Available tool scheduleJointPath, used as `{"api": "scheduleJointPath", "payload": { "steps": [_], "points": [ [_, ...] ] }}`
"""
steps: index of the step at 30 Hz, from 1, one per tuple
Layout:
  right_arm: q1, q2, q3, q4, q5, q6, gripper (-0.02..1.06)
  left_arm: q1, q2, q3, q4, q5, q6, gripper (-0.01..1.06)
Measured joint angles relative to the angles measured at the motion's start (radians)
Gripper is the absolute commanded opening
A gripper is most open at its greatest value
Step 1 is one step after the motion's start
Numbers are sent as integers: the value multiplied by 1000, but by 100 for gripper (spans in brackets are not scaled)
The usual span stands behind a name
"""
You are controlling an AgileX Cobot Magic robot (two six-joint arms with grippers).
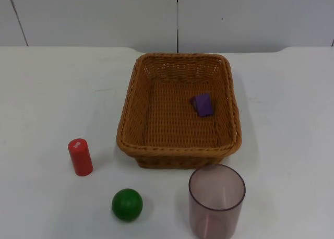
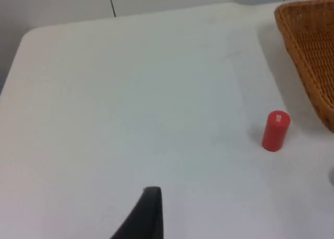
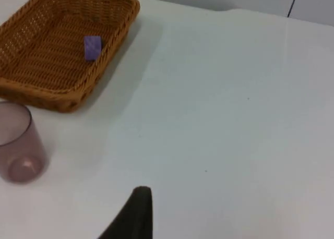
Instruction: Pick up the basket with the left hand and place the triangular block into the basket with the right hand.
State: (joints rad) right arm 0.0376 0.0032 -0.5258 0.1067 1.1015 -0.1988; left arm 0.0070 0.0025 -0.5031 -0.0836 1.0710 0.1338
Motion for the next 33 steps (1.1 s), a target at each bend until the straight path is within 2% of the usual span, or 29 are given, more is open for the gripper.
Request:
{"api": "scheduleJointPath", "payload": {
  "steps": [3,13,31,33],
  "points": [
    [19,0,0,-2,0,63,105,-3,0,2,0,2,0,105],
    [21,0,10,-15,-7,110,105,-3,0,2,23,2,-47,105],
    [21,0,11,-23,-7,117,105,-3,0,2,42,6,-55,105],
    [21,0,11,-23,-7,119,105,-11,0,2,66,6,-85,105]
  ]
}}
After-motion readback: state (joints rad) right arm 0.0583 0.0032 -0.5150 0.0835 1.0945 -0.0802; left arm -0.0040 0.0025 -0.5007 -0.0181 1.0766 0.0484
